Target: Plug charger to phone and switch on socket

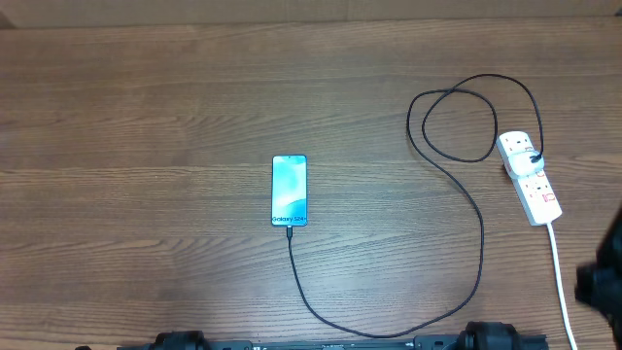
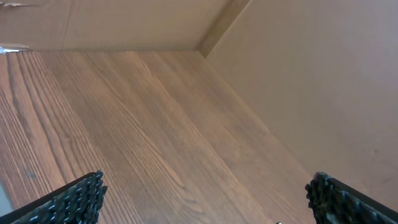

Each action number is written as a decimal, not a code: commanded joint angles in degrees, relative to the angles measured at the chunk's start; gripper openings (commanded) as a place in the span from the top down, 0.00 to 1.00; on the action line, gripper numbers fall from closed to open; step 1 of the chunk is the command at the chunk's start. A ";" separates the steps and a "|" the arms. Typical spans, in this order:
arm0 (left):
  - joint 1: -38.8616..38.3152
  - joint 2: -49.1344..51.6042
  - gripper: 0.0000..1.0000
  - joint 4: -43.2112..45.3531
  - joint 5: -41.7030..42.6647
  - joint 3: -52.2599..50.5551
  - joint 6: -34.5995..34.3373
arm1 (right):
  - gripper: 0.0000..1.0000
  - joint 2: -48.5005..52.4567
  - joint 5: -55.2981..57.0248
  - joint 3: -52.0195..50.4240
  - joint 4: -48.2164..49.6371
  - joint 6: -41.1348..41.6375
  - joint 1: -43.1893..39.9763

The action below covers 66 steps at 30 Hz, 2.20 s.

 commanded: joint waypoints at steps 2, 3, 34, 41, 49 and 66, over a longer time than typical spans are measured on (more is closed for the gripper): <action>0.44 -0.83 0.01 -0.39 0.20 0.04 0.85 | 0.96 -4.85 1.18 0.22 0.48 -6.01 1.75; 0.46 -0.83 0.00 -0.63 0.20 0.04 0.85 | 0.96 -5.99 1.86 0.26 0.50 -6.80 1.97; 0.46 -0.83 0.00 -1.27 0.20 0.04 0.87 | 0.96 -25.11 20.06 1.53 -0.87 -15.23 4.50; 0.44 -0.83 0.00 -1.27 0.20 0.04 0.87 | 0.96 -25.11 20.28 0.55 -0.63 -15.26 2.69; 0.44 -0.83 0.00 -1.27 0.20 0.04 0.87 | 0.96 -25.11 20.55 0.55 -0.66 -15.23 1.75; 0.44 -0.83 0.00 -1.27 0.20 0.04 0.87 | 0.00 -25.09 20.52 -13.94 3.89 1.36 1.77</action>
